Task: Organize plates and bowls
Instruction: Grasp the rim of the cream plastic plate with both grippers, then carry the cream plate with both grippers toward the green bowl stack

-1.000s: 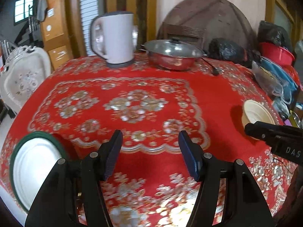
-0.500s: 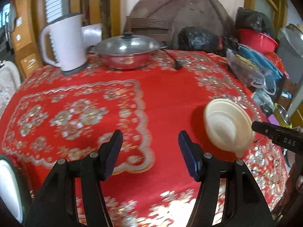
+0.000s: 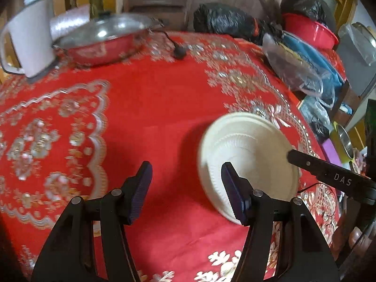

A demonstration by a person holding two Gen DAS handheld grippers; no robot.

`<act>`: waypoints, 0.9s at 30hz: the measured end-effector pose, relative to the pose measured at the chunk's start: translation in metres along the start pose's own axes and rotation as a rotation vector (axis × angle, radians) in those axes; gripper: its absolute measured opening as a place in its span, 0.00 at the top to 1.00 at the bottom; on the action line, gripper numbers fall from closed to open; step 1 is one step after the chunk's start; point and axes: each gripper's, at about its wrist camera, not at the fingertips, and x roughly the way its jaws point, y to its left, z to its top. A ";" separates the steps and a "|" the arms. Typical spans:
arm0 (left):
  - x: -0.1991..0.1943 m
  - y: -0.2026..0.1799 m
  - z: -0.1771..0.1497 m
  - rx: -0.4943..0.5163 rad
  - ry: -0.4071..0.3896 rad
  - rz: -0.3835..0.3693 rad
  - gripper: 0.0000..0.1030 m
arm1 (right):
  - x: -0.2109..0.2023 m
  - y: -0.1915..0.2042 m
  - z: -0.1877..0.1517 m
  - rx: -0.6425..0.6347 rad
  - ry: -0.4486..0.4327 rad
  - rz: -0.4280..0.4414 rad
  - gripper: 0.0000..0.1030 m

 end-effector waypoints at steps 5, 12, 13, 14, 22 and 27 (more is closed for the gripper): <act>0.022 -0.004 0.000 0.004 0.044 0.001 0.40 | 0.017 0.004 0.005 -0.019 0.021 0.058 0.58; 0.040 0.004 -0.009 -0.004 0.130 -0.028 0.75 | 0.026 0.019 -0.002 -0.112 0.031 0.051 0.90; 0.039 0.005 -0.011 0.003 0.135 -0.026 0.80 | 0.026 0.023 -0.004 -0.131 0.032 0.049 0.90; 0.037 0.007 -0.013 0.005 0.133 -0.015 0.80 | 0.025 0.029 -0.007 -0.146 0.032 0.050 0.90; -0.027 0.067 -0.032 -0.088 0.059 0.018 0.80 | 0.012 0.089 -0.024 -0.270 0.020 0.092 0.90; -0.081 0.122 -0.054 -0.170 -0.004 0.081 0.80 | 0.002 0.150 -0.038 -0.367 0.011 0.183 0.90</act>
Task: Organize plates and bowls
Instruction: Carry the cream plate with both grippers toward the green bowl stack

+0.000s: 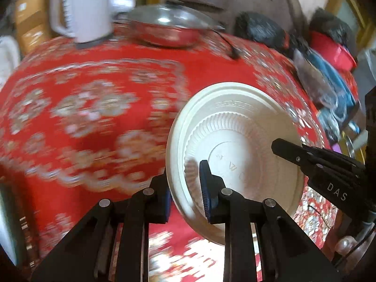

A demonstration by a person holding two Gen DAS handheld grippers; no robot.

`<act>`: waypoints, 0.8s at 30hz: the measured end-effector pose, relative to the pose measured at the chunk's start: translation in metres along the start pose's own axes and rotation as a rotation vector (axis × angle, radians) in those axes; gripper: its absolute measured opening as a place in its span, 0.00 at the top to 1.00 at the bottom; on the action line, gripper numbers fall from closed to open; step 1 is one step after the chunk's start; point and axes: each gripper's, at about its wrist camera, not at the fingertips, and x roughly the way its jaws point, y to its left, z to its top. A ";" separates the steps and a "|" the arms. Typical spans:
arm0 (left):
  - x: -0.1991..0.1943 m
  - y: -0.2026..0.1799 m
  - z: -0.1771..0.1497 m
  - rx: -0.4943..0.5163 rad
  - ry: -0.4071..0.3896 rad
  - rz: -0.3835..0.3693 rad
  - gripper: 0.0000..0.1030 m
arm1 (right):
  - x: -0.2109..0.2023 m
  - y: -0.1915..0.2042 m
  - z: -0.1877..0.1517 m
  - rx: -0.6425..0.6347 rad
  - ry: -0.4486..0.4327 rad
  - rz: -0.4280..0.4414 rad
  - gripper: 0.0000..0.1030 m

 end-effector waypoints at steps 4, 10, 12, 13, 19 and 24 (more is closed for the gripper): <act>-0.033 0.047 -0.013 -0.057 -0.035 0.056 0.80 | 0.007 0.056 0.007 -0.090 -0.002 0.053 0.90; -0.068 0.117 -0.037 -0.148 -0.045 0.103 0.80 | 0.024 0.134 0.011 -0.189 0.009 0.132 0.89; -0.079 0.142 -0.046 -0.191 -0.041 0.101 0.80 | 0.027 0.162 0.010 -0.229 0.015 0.163 0.89; -0.082 0.150 -0.049 -0.204 -0.042 0.104 0.80 | 0.029 0.171 0.010 -0.241 0.017 0.173 0.89; -0.112 0.205 -0.072 -0.287 -0.068 0.143 0.80 | 0.033 0.245 0.004 -0.346 0.025 0.223 0.86; -0.130 0.238 -0.089 -0.336 -0.081 0.153 0.80 | 0.044 0.287 -0.002 -0.383 0.041 0.259 0.86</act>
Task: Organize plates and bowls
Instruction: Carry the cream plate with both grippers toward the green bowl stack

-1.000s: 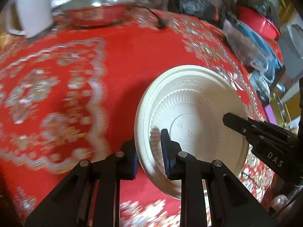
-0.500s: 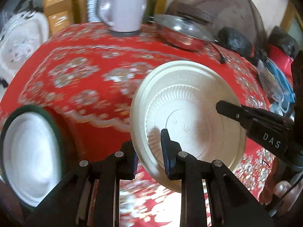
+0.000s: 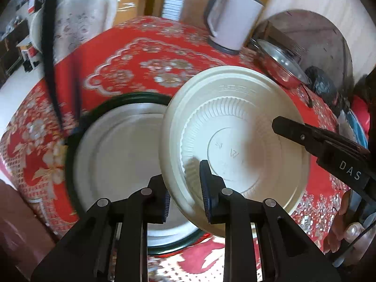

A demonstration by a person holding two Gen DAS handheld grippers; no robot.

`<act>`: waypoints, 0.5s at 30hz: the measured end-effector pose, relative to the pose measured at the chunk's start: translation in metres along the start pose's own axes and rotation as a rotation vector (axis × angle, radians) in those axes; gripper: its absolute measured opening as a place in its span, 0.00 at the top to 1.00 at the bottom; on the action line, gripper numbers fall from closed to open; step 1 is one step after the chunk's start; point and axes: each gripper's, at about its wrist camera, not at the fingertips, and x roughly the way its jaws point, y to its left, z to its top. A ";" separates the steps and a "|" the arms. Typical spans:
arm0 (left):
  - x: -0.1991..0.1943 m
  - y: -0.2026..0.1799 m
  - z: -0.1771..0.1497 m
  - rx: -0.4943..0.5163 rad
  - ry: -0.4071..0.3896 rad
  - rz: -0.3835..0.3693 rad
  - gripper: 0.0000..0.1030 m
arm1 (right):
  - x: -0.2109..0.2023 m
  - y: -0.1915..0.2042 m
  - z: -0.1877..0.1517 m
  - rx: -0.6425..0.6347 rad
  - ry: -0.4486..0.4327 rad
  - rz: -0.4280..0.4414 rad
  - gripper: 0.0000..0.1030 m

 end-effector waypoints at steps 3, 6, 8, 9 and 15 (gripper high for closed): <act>-0.007 0.025 -0.004 -0.024 -0.001 0.023 0.80 | 0.012 0.021 0.005 -0.023 0.016 0.029 0.86; -0.010 0.041 -0.010 -0.025 0.003 0.056 0.79 | 0.027 0.044 0.009 -0.057 0.037 0.041 0.86; -0.011 0.049 -0.014 -0.022 0.011 0.067 0.78 | 0.034 0.056 0.010 -0.072 0.050 0.044 0.86; -0.011 0.053 -0.015 -0.021 0.011 0.071 0.78 | 0.039 0.061 0.010 -0.079 0.055 0.044 0.86; -0.008 0.066 -0.016 -0.026 0.028 0.057 0.78 | 0.059 0.079 0.006 -0.101 0.091 0.029 0.86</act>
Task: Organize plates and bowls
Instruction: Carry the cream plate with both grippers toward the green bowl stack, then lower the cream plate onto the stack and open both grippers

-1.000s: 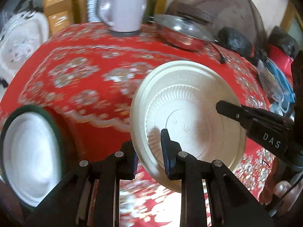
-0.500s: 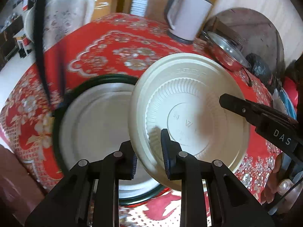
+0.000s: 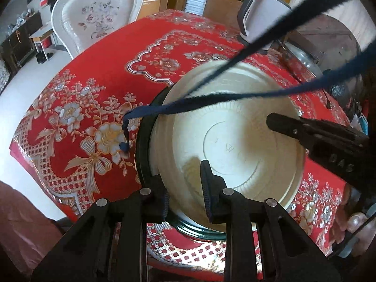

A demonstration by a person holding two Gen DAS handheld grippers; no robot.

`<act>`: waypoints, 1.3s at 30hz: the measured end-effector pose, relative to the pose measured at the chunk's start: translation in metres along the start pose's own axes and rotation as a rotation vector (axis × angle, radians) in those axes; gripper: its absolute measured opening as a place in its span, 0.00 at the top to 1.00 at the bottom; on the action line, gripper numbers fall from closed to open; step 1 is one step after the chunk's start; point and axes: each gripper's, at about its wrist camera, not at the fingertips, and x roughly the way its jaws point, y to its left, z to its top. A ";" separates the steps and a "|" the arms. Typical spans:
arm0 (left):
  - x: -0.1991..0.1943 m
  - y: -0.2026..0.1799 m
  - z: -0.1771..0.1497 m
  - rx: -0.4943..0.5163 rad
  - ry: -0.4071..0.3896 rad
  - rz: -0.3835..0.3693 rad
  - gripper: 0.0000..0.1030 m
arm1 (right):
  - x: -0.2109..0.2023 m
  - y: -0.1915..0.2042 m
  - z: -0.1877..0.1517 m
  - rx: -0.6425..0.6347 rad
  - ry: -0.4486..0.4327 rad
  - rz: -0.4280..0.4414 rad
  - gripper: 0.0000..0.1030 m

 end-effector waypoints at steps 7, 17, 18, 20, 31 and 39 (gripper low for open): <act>-0.007 0.005 0.007 -0.014 -0.044 -0.011 0.78 | 0.002 0.002 -0.004 -0.012 0.010 -0.023 0.86; -0.008 0.006 0.009 -0.024 -0.041 -0.047 0.74 | 0.004 0.001 -0.007 -0.003 0.004 -0.045 0.86; -0.008 0.006 0.011 -0.027 -0.042 -0.052 0.70 | 0.003 0.000 -0.008 -0.001 0.000 -0.044 0.86; -0.009 0.009 0.013 -0.033 -0.043 -0.082 0.58 | 0.001 -0.001 -0.007 0.008 -0.005 -0.043 0.86; -0.037 0.025 0.019 -0.046 -0.117 -0.058 0.40 | -0.016 -0.003 -0.010 0.062 -0.067 -0.008 0.82; -0.052 0.045 0.023 -0.059 -0.150 -0.034 0.40 | -0.031 -0.010 -0.016 0.101 -0.106 0.000 0.82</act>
